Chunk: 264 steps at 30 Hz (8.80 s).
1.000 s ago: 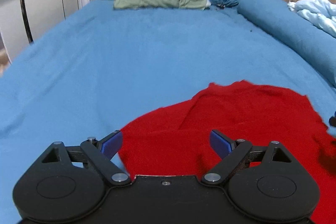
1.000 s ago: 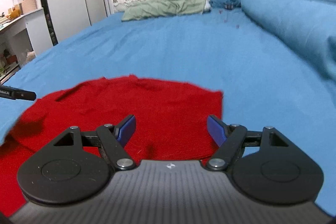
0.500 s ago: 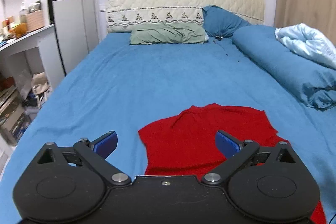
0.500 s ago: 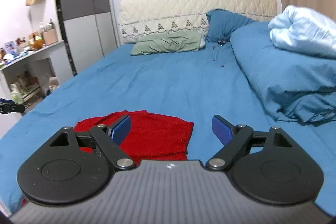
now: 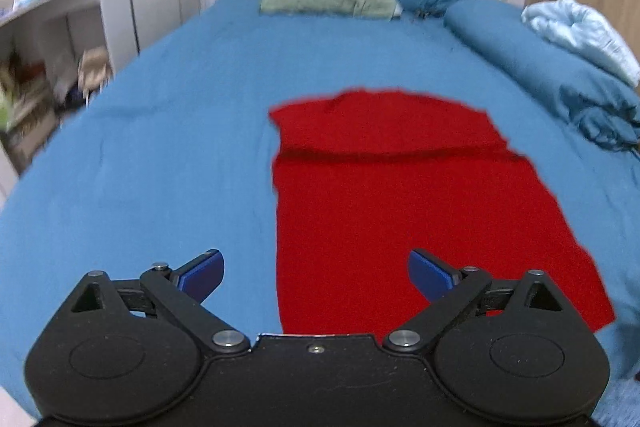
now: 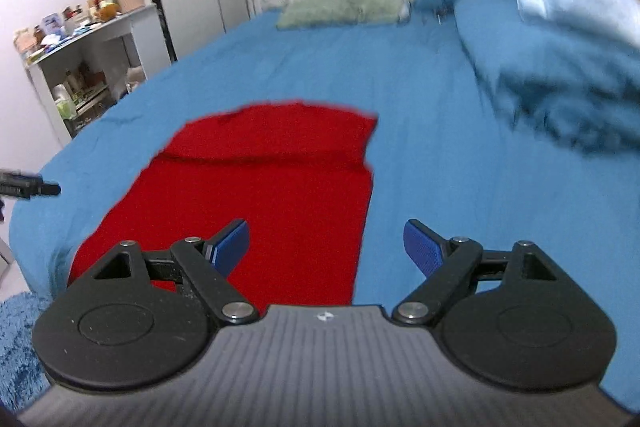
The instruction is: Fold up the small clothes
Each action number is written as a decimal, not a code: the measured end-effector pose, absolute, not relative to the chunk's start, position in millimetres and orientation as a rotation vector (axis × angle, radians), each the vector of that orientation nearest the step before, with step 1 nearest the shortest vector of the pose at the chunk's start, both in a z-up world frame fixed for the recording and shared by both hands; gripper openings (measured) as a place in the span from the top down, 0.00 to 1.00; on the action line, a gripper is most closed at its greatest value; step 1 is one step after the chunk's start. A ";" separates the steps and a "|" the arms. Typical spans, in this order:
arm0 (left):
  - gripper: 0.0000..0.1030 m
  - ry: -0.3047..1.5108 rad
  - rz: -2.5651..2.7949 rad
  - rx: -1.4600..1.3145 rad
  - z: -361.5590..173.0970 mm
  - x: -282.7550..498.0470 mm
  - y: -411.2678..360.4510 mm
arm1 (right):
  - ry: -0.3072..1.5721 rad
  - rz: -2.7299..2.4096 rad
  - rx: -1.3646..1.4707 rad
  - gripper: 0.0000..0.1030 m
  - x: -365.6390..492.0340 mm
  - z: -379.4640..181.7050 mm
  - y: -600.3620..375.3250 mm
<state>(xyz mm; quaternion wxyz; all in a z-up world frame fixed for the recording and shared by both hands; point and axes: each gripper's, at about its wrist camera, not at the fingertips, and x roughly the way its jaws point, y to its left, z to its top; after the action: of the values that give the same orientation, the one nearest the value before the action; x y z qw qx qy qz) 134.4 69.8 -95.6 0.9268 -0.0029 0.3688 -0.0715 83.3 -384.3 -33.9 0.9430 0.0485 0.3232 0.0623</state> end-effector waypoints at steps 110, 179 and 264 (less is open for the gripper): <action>0.16 0.719 -0.058 -0.106 -197.7 423.3 45.0 | 0.693 -0.010 0.290 0.14 488.0 -214.2 -377.7; 0.00 0.848 -0.181 -0.013 -138.4 382.2 25.5 | 0.485 0.467 0.480 0.78 438.1 -88.1 -244.9; 0.08 0.762 -0.202 -0.221 -143.3 379.9 123.3 | 0.781 0.327 0.380 0.02 434.5 -157.0 -235.5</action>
<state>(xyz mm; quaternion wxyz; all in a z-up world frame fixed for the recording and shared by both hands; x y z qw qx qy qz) 379.9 123.3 -143.3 0.9174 -0.1075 0.3705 -0.0980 434.5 -235.5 -157.0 0.8944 0.1832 0.3764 0.1577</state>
